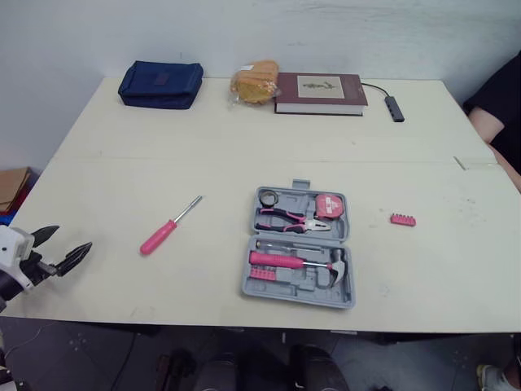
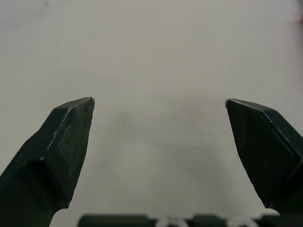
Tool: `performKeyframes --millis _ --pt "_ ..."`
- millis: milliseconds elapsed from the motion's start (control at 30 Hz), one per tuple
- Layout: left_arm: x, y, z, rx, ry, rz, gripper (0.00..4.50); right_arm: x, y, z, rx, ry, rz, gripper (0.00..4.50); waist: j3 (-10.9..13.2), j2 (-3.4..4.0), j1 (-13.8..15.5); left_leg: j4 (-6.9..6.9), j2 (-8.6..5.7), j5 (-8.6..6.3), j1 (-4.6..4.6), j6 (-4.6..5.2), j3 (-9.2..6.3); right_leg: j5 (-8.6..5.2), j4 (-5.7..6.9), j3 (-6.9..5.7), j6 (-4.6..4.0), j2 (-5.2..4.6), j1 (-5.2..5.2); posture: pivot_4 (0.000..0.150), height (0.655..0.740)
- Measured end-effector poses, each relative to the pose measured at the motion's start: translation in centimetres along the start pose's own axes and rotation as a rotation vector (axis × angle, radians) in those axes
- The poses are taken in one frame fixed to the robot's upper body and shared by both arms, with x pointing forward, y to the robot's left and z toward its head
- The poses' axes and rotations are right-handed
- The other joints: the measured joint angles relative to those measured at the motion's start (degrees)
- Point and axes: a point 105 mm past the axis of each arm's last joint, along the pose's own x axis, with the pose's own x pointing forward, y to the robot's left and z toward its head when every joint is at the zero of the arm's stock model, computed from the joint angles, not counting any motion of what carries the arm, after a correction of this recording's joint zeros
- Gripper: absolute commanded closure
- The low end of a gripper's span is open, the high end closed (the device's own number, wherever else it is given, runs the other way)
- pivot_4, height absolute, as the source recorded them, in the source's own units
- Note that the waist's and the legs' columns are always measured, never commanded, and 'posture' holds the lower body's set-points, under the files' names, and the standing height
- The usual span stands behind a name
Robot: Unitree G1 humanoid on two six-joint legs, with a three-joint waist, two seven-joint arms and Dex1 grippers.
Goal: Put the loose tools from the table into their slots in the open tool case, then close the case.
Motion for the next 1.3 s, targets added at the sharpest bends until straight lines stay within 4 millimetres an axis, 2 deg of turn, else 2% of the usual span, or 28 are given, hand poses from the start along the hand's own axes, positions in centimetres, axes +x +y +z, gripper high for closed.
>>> performKeyframes --millis 167,333,367,433,533,600,667,733,833,1000,1167,1300 --pt "1.7 -1.0 1.1 0.001 -0.065 -0.042 0.04 0.6 -0.2 0.5 0.011 -0.037 -0.009 0.0 0.0 -0.01 0.1 0.0 0.01 0.14 0.04 -0.1 0.0 0.01 0.18 0.01 0.02 -0.02 -0.03 0.15 0.74" --pt "4.4 -3.2 3.0 0.004 -0.154 -0.13 0.04 3.3 0.7 2.6 0.027 -0.126 0.046 0.0 0.0 0.03 0.0 0.0 0.02 0.22 0.02 -0.18 0.0 0.02 0.29 0.03 0.02 -0.02 -0.08 0.15 0.74" --pt "5.3 -4.3 3.7 0.008 -0.177 -0.176 0.04 4.2 1.0 3.5 0.032 -0.156 0.07 0.0 0.0 0.03 -0.1 0.01 0.01 0.24 0.0 -0.2 0.05 0.02 0.33 0.07 0.03 -0.02 -0.13 0.15 0.74" --pt "7.5 -7.0 6.6 0.031 -0.259 -0.301 0.04 6.9 1.9 6.0 0.053 -0.205 0.17 0.0 0.0 0.01 -0.1 0.09 0.0 0.39 -0.18 -0.34 0.15 0.03 0.44 0.14 0.05 -0.01 -0.36 0.15 0.74" --pt "8.6 -9.3 9.8 0.078 -0.322 -0.422 0.04 9.8 2.6 8.4 0.092 -0.174 0.251 0.0 0.0 -0.03 -0.2 0.07 0.03 0.62 -0.22 -0.27 0.18 0.01 0.52 0.14 0.02 0.02 -0.45 0.15 0.74" --pt "8.9 -10.4 11.2 0.095 -0.351 -0.473 0.04 11.2 3.1 9.2 0.109 -0.138 0.3 0.0 0.0 -0.03 -0.1 0.06 0.04 0.62 -0.22 -0.29 0.19 0.0 0.52 0.12 0.0 0.05 -0.47 0.15 0.74" --pt "9.5 -14.2 13.1 0.101 -0.383 -0.629 0.04 13.7 4.7 10.9 0.093 -0.134 0.45 0.0 0.1 -0.16 0.2 0.12 0.02 0.65 -0.23 -0.24 0.24 0.01 0.53 0.09 0.02 0.13 -0.43 0.15 0.74" --pt "9.6 -16.5 14.0 0.09 -0.384 -0.732 0.04 15.6 5.0 11.4 0.042 -0.113 0.536 0.0 0.3 -0.4 0.2 0.26 -0.02 0.7 -0.31 -0.16 0.28 0.06 0.58 0.09 0.11 0.15 -0.42 0.15 0.74" --pt "8.7 -20.1 15.2 0.09 -0.383 -0.909 0.04 18.5 4.7 10.9 -0.009 -0.068 0.635 0.0 0.4 -0.6 0.1 0.32 -0.07 0.77 -0.36 -0.05 0.35 0.13 0.55 0.13 0.24 0.15 -0.4 0.15 0.74" --pt "7.6 -23.4 15.3 0.077 -0.357 -1.077 0.04 22.2 5.4 10.2 -0.051 -0.018 0.708 0.0 0.5 -0.61 -0.3 0.43 -0.06 0.85 -0.43 -0.05 0.54 0.17 0.54 0.15 0.32 0.21 -0.48 0.15 0.74" --pt "7.4 -23.6 15.5 0.07 -0.354 -1.088 0.04 23.7 6.4 10.0 -0.081 0.025 0.783 0.0 0.6 -0.63 0.0 0.45 -0.03 0.94 -0.44 -0.18 0.49 0.17 0.57 0.12 0.31 0.25 -0.49 0.15 0.74" --pt "7.1 -23.9 15.6 0.067 -0.349 -1.093 0.04 24.6 7.4 10.8 -0.083 0.001 0.827 0.0 0.6 -0.64 0.0 0.48 -0.04 0.93 -0.51 -0.18 0.39 0.19 0.57 0.13 0.34 0.23 -0.47 0.15 0.74"
